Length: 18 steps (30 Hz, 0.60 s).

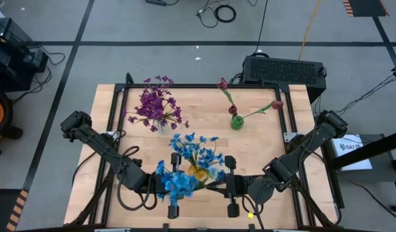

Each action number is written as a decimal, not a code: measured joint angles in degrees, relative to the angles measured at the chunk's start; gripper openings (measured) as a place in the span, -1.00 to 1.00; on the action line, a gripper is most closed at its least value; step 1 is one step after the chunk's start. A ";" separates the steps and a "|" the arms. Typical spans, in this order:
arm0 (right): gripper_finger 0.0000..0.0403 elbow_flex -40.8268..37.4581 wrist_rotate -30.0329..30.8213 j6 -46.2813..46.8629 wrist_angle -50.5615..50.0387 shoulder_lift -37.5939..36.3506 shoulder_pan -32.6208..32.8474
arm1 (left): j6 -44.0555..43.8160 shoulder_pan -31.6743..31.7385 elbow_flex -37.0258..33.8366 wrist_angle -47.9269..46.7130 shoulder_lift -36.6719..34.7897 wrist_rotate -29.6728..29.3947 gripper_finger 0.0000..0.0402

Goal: Sort flowers into vase by color
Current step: Put the blue flowers into the yellow vase

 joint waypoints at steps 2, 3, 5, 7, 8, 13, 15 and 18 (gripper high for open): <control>-0.85 0.00 0.00 1.30 -0.01 0.00 0.07 | -0.04 -0.01 0.00 -0.47 -0.01 0.00 -0.85; -0.82 0.00 -0.03 1.72 -0.02 0.00 0.07 | -0.06 -0.03 0.00 -1.12 -0.02 0.00 -0.90; -0.74 0.00 -0.71 1.84 -0.04 0.00 0.34 | -0.07 -0.23 0.00 -2.57 -0.18 -0.04 -0.94; -0.65 0.00 -0.85 1.85 -0.20 -0.10 0.80 | -0.32 -0.91 0.00 -4.68 -0.99 -1.08 -0.92; -0.60 0.00 -0.89 1.85 -0.23 -0.14 1.02 | -1.02 -1.32 0.00 -5.53 -1.47 -1.88 -0.89; -0.36 0.00 -1.11 1.84 -1.86 -0.99 2.61 | -1.64 -5.40 0.00 -9.57 -4.03 -6.59 -0.86; -0.28 0.00 -1.10 1.86 -2.93 -1.66 3.30 | -1.33 -7.28 0.00 -10.29 -4.15 -8.67 -0.90; -0.19 0.00 -1.09 1.87 -3.72 -2.89 4.59 | 0.33 -9.17 0.00 -12.23 -4.04 -12.96 -0.94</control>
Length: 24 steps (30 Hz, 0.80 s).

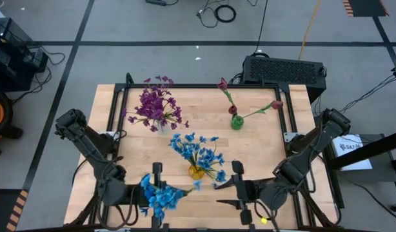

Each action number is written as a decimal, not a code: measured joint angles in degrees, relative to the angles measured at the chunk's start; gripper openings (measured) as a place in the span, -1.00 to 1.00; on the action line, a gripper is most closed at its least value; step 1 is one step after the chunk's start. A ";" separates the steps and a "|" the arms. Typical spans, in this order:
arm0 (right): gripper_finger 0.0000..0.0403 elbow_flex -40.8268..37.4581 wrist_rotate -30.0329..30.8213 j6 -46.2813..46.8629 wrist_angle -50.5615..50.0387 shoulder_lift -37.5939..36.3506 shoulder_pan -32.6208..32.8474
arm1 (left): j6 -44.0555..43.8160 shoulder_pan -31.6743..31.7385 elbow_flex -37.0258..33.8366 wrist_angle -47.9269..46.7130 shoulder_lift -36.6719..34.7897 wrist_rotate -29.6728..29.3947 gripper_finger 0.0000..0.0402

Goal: Sort flowers into vase by color
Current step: Put the blue flowers into the yellow vase

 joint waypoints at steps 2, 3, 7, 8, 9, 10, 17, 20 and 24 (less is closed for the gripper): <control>-0.15 0.00 0.06 0.14 0.05 -0.91 1.15 | -0.98 -0.66 0.00 -2.45 0.00 -3.09 -0.94; -0.13 0.00 0.02 0.15 0.02 -1.48 1.78 | -1.64 -1.11 0.00 -3.57 0.00 -4.08 -0.93; -0.11 0.00 -0.01 0.09 -0.42 -3.31 4.24 | -1.93 -3.29 0.00 -3.86 0.02 -6.29 -0.91; -0.11 0.00 0.01 0.05 -0.78 -3.59 4.76 | -1.99 -3.60 -0.06 -3.96 0.02 -6.73 -0.91; -0.11 0.00 0.03 0.00 -1.28 -3.98 5.20 | -2.43 -3.70 -0.47 -4.13 0.07 -6.87 -0.91; -0.11 0.00 0.15 0.00 -1.79 -4.20 5.59 | -3.02 -3.44 -1.08 -4.45 0.34 -7.45 -0.91; -0.10 0.00 0.24 -0.26 -5.54 -5.11 6.84 | -5.33 1.03 -8.17 -0.39 1.07 -11.52 -0.91; -0.10 0.00 0.29 -0.16 -7.92 -5.13 6.80 | -6.53 3.65 -11.11 2.09 1.20 -10.41 -0.91; -0.10 -0.01 0.39 0.07 -10.15 -5.13 6.73 | -6.56 6.14 -14.97 8.61 1.11 -7.69 -0.91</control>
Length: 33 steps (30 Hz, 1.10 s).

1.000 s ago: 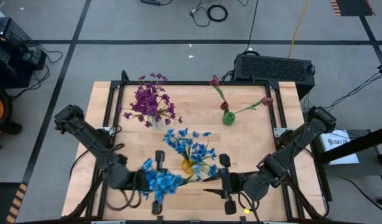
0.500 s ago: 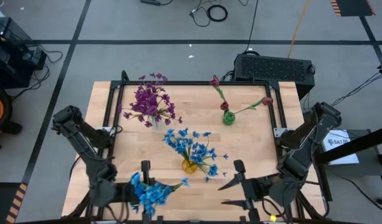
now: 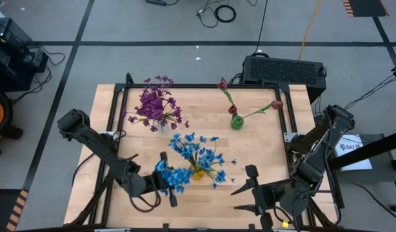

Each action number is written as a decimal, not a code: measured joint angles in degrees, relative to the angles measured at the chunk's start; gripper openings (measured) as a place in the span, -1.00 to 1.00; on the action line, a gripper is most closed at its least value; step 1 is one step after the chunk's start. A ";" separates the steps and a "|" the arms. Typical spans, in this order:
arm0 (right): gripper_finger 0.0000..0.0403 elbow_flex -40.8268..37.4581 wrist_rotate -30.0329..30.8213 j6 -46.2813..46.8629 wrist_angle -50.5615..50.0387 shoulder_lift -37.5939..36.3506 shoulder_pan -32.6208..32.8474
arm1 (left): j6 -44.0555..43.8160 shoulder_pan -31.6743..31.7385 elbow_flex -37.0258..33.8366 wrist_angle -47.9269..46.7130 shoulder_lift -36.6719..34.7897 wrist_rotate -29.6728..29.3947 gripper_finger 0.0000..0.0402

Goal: Sort flowers into vase by color
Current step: Put the blue flowers into the yellow vase

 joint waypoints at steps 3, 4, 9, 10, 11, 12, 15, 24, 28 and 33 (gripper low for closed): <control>-0.10 -0.01 -0.01 0.06 -0.30 0.00 0.00 | -0.02 0.68 -2.73 2.65 0.04 0.06 -0.91; -0.10 0.00 0.00 0.07 -0.28 0.00 0.00 | -0.33 0.78 -3.25 3.24 0.04 0.06 -0.90; -0.10 0.00 -0.03 0.07 -0.27 0.00 0.00 | -2.95 0.29 -7.25 6.02 0.04 0.34 -0.90; -0.10 -0.01 -0.01 0.07 -0.25 0.00 0.00 | -2.97 0.27 -8.08 7.35 0.04 0.34 -0.90; -0.10 0.00 -0.04 0.07 -0.27 0.00 0.00 | -2.97 0.27 -8.77 8.67 0.04 0.34 -0.90; -0.10 -0.01 -0.04 0.06 -0.27 0.00 0.00 | -2.95 0.29 -9.48 10.07 0.04 0.34 -0.90; -0.10 0.01 -0.01 0.08 -0.19 0.00 -0.09 | -2.93 0.37 -10.87 12.28 0.04 0.46 -0.90; -0.10 -0.01 -0.01 -0.05 -0.12 0.00 -0.11 | -2.71 2.15 -10.93 11.98 2.46 1.81 -0.90; -0.10 0.01 -0.04 -0.07 -0.10 0.00 -0.11 | -2.91 3.03 -10.93 11.85 4.59 2.37 -0.90; -0.10 -0.01 -0.04 -0.09 -0.12 0.00 -0.11 | -4.16 3.62 -10.93 11.87 6.21 2.42 -0.90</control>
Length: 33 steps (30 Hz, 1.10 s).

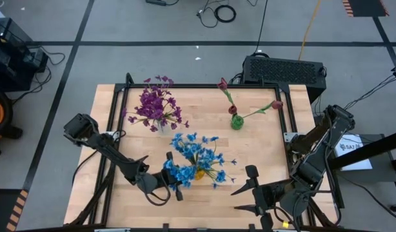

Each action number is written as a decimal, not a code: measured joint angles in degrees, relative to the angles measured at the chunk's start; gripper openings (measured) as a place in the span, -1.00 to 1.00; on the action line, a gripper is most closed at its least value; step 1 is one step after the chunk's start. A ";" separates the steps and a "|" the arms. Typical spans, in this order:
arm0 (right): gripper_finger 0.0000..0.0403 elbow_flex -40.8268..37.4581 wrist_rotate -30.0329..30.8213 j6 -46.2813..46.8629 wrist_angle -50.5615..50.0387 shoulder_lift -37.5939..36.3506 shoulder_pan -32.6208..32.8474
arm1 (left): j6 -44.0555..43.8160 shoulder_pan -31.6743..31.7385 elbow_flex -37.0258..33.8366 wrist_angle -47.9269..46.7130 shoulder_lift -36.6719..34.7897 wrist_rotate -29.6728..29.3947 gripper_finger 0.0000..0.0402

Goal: Sort flowers into vase by color
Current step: Put the blue flowers into the yellow vase

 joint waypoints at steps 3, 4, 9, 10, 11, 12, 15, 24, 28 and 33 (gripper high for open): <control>-0.10 0.00 0.00 0.00 0.00 0.00 0.00 | -0.28 0.24 0.00 -0.12 0.72 -0.02 -0.89; -0.10 0.00 0.00 0.00 0.00 0.00 0.00 | -0.28 0.26 0.00 -0.08 0.86 -0.02 -0.88; -0.10 0.00 0.01 0.00 0.01 0.02 -0.02 | -0.30 0.26 0.00 -0.16 1.11 -0.02 -0.71; -0.10 0.01 0.00 0.00 0.01 0.02 0.00 | -0.27 0.25 0.00 -0.17 1.11 -0.02 -0.66; -0.10 0.02 0.00 0.00 0.02 0.02 0.00 | -0.26 0.23 0.00 -0.25 1.11 -0.02 -0.60; -0.10 0.00 0.00 0.00 0.00 0.02 0.00 | -0.26 0.22 0.00 -0.53 1.11 -0.02 -0.54; -0.10 0.00 0.01 -0.01 0.01 0.02 0.00 | -0.31 0.21 0.02 -4.03 1.09 -0.02 -0.34; -0.10 0.02 0.00 0.09 -0.04 0.02 -0.02 | -1.78 -2.56 0.02 -13.19 0.58 -3.63 0.34; -0.10 0.00 0.00 0.13 -0.15 0.02 -0.02 | -3.53 -4.79 0.02 -17.38 -1.86 -6.64 0.62; -0.10 0.02 -0.01 0.15 -0.22 0.03 0.00 | -13.58 -8.01 0.02 -31.27 -6.79 -11.52 0.82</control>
